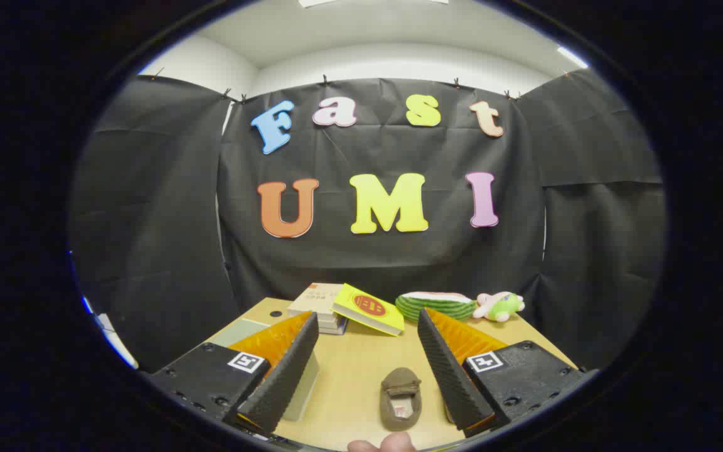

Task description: Open the storage box then place both shoes into the box .Put the left shoe in first, then the right shoe, with the right side of both shoes facing outward in a uniform manner.

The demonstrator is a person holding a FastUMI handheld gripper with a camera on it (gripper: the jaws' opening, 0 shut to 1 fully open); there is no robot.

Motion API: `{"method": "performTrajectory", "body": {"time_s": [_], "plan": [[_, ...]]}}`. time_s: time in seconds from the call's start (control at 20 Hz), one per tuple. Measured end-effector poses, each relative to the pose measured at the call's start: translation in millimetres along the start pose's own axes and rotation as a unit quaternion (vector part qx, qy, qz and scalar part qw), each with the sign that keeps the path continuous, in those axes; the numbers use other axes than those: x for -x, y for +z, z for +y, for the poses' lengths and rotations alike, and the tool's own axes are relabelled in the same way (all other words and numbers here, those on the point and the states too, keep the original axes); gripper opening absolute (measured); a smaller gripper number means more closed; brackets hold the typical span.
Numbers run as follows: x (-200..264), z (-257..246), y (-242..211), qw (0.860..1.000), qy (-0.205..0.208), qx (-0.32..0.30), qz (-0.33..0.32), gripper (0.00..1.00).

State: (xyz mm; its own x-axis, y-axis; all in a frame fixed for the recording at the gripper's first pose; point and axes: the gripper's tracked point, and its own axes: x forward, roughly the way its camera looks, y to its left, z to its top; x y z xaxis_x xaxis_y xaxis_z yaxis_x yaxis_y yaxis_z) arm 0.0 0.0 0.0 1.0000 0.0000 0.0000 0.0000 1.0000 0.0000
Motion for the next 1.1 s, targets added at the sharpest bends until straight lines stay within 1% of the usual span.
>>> {"method": "performTrajectory", "body": {"time_s": [0.4,0.6,0.7,0.95,1.1], "plan": [[1,4,5,1.0,0.011,0.003,0.001,1.0],[-3,8,-2,0.999,0.023,-0.015,0.017,1.0],[-4,7,0,0.999,0.024,-0.014,0.019,1.0],[-11,15,-8,0.998,0.042,-0.012,0.033,1.0],[-16,22,-17,0.996,0.066,-0.019,0.051,1.0]]}}
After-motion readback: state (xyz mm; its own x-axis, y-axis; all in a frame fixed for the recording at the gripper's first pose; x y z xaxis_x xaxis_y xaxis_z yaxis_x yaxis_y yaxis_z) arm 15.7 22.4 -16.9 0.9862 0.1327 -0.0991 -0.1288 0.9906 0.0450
